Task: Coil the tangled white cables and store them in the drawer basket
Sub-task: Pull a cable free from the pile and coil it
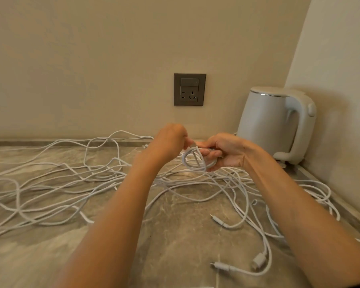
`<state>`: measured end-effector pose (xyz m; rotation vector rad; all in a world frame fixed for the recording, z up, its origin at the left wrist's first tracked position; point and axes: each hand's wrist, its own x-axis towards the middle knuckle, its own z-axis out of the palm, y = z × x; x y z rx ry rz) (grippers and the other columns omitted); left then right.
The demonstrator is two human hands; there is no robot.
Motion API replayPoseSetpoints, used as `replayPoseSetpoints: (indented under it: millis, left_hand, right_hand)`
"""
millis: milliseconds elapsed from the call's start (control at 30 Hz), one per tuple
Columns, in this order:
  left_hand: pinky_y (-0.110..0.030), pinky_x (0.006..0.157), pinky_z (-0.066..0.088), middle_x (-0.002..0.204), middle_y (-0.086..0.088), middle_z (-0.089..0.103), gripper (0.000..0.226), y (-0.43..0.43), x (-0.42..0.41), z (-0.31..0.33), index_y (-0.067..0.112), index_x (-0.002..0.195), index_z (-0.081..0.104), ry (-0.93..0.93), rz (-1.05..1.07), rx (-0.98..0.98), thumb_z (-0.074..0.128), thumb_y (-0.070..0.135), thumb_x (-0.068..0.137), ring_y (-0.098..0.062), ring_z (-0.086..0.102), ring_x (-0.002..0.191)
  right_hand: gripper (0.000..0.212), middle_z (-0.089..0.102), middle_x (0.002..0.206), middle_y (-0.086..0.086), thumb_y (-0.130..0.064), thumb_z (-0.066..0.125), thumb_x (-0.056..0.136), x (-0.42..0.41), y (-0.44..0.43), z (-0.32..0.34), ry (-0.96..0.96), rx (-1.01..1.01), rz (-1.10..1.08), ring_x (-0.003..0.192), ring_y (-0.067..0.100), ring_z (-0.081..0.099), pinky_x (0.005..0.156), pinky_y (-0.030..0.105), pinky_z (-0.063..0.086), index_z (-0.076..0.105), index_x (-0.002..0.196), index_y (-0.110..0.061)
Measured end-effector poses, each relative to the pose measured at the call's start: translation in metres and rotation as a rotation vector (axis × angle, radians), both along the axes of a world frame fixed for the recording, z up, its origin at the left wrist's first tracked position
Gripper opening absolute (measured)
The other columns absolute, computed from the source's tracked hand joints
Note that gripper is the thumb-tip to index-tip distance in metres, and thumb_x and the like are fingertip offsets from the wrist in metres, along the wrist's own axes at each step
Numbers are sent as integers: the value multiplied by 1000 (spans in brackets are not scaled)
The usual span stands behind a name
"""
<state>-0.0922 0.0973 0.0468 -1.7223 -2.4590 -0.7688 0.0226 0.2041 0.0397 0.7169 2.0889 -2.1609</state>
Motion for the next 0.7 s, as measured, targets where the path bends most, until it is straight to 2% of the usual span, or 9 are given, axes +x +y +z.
replayPoseSetpoints:
  millis: [100,167,233,400,500,567,633,700]
  left_hand:
    - [-30,70,36,91,-21,65,29,2,4,4,-5,83,66,-17,12,13,52,18,93,-29,56,83]
    - [-27,68,32,88,-19,65,29,4,3,4,-5,83,66,-10,19,30,52,19,94,-24,50,76]
    - [-26,66,31,84,-15,63,30,3,2,4,-5,83,66,-12,24,55,52,19,94,-21,49,74]
    - [-34,74,40,92,-24,66,34,-1,4,7,-7,83,67,-17,36,160,51,22,94,-34,59,90]
    - [-38,77,43,90,-25,66,36,-1,7,11,-8,82,66,10,56,293,49,20,95,-36,59,88]
    - [-36,74,40,88,-23,65,35,2,14,13,-7,82,66,30,33,372,46,17,96,-35,58,84]
    - [-35,67,36,77,-21,63,32,3,22,13,-6,79,64,-12,-12,410,44,13,95,-32,56,75]
    - [-31,57,37,57,-11,55,34,6,26,11,-2,69,59,-118,-69,412,42,11,96,-21,53,54]
  right_hand:
    - [41,32,37,-6,-19,30,101,-1,-5,1,-49,145,-19,34,5,31,79,35,44,42,62,-12]
    - [40,37,41,-5,-17,32,102,-4,-8,1,-64,189,-35,34,4,34,84,39,46,45,65,-11]
    - [39,40,46,-4,-17,32,102,-7,-10,1,-68,208,-54,34,3,37,84,40,47,48,67,-11]
    - [40,45,43,-4,-21,32,103,-10,-18,3,-44,298,-133,39,5,41,72,32,45,47,66,-13]
    - [39,41,56,-1,-23,34,102,-14,-24,6,96,413,-296,52,9,37,63,26,34,44,65,-15]
    - [40,42,58,-1,-21,37,102,-16,-21,8,239,407,-431,54,9,37,61,25,31,46,63,-15]
    - [43,45,53,-3,-21,38,101,-15,-14,10,359,332,-525,54,9,39,63,25,32,48,60,-15]
    - [44,47,48,-6,-22,38,102,-15,-8,11,445,171,-591,49,6,42,63,24,35,49,60,-14]
